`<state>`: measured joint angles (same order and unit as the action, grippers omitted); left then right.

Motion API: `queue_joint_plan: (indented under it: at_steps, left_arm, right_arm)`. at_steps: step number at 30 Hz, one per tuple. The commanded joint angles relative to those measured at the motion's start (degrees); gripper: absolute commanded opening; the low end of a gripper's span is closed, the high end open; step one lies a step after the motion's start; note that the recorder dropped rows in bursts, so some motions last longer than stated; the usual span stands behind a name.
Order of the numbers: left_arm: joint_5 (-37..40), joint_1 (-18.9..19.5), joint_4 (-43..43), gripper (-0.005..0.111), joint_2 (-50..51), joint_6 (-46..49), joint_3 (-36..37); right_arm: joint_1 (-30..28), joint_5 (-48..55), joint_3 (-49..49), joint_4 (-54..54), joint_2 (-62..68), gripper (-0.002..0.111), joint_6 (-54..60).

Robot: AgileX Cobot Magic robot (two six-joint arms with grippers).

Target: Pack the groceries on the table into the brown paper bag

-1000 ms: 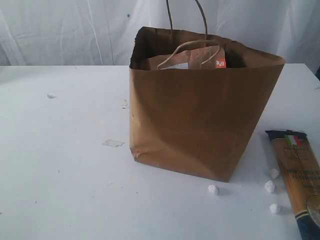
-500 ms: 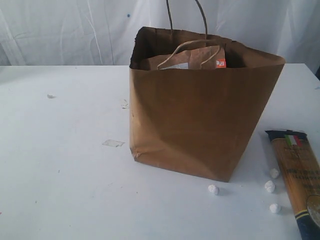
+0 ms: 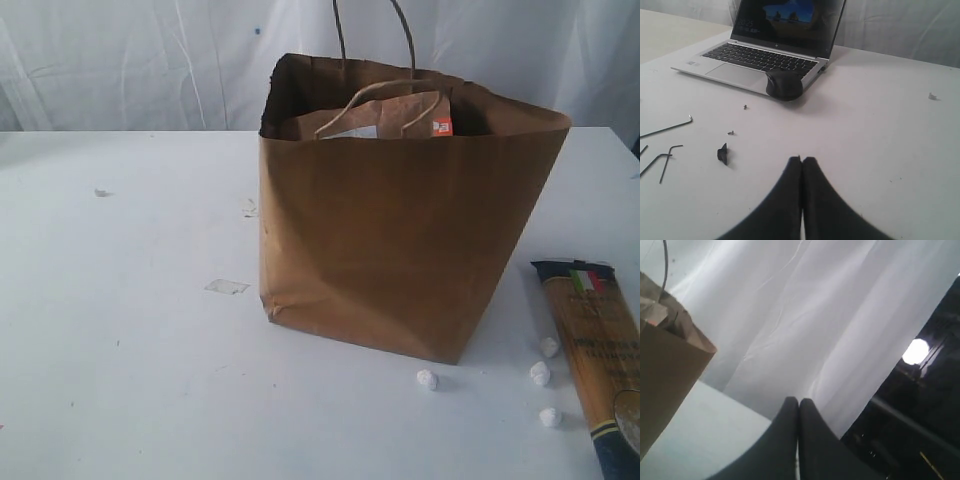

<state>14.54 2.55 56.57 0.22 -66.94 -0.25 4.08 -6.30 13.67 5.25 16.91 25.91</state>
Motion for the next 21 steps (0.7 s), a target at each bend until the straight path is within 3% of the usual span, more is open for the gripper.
queue_joint_plan:
  at_steps: [1,5,8,12,15,21]
  left_arm:
    - [-0.05,-0.4,0.92,0.0,-0.22,0.02,0.25]
    - [-0.05,-0.4,0.92,0.0,-0.22,0.02,0.25]
    - [-0.05,-0.4,0.92,0.0,-0.22,0.02,0.25]
    - [-0.05,-0.4,0.92,0.0,-0.22,0.02,0.25]
    - [-0.05,-0.4,0.92,0.0,-0.22,0.02,0.25]
    - [-0.05,-0.4,0.92,0.0,-0.22,0.02,0.25]
  right_arm:
    - [-0.16,-2.07,1.88,-0.39,10.49,0.0,-1.89]
    - [-0.16,0.83,4.68,-0.68,21.03,0.0,-2.7]
    - [0.59,4.88,9.15,-1.03,28.86,0.0,-10.09]
    - [3.11,26.41,19.36,-1.23,39.99,0.0,-20.62]
    - [4.26,42.43,25.37,-2.62,47.46,0.0,-22.23]
    - [5.06,39.36,26.95,-7.53,52.53,0.0,-23.59]
